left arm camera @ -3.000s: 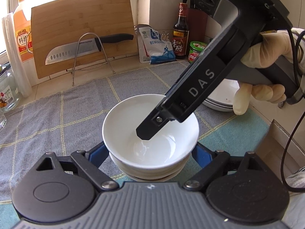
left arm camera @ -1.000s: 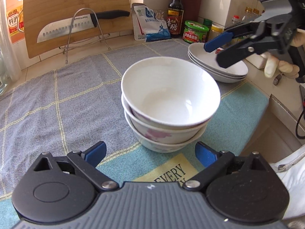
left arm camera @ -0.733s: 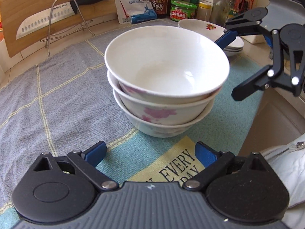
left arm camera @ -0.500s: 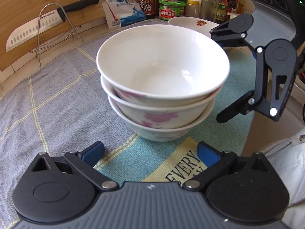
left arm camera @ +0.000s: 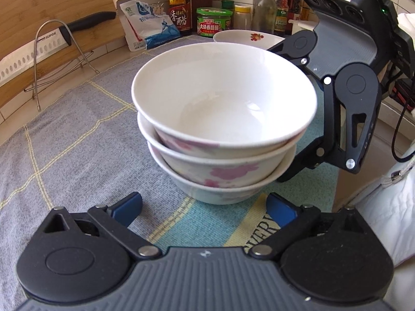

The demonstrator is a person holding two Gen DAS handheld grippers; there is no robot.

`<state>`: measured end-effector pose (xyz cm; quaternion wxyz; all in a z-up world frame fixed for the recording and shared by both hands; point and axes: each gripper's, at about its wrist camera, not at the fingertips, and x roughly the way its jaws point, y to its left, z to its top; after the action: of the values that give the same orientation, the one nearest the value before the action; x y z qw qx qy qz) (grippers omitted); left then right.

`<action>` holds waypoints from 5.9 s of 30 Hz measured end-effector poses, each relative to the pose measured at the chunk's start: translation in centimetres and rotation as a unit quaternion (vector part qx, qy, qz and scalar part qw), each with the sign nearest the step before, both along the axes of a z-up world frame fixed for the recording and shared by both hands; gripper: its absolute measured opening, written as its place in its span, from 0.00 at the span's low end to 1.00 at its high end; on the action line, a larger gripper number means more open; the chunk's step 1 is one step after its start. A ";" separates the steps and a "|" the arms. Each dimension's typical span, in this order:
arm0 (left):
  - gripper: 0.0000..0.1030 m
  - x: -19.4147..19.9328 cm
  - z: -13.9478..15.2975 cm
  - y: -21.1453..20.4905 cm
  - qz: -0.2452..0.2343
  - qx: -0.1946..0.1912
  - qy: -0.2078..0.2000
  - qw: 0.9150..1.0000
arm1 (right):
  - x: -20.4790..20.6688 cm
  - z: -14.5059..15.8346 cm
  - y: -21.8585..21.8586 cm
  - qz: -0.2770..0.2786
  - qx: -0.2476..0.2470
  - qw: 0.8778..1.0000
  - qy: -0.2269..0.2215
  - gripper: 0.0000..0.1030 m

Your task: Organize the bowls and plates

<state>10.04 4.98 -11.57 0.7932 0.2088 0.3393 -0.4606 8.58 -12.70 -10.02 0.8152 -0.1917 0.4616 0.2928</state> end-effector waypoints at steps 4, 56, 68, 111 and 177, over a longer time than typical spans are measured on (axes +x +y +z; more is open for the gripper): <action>0.92 1.0 0.4 0.0 -0.042 0.004 -0.005 0.999 | -0.3 0.8 0.9 0.050 0.002 0.998 -0.025 1.00; 0.79 2.5 3.3 -1.8 -0.179 0.014 0.006 0.984 | 0.8 3.7 1.5 0.106 0.009 0.994 0.000 0.85; 0.79 3.3 5.6 -6.9 -0.172 0.003 -0.013 0.985 | 1.1 7.1 -3.9 0.111 0.004 0.994 -0.022 0.85; 0.79 8.0 4.2 -27.1 -0.231 0.005 -0.016 0.973 | 3.9 6.2 -22.5 0.012 -0.014 1.000 -0.017 0.85; 0.99 -1.9 13.7 -14.9 0.197 -0.067 -0.067 0.976 | -10.1 13.1 -11.0 -0.586 0.028 0.797 -0.142 1.00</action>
<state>8.11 -9.92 2.17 0.9014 0.1148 0.2885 -0.3017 -1.49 -23.68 3.04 0.8925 0.0983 0.3561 -0.2585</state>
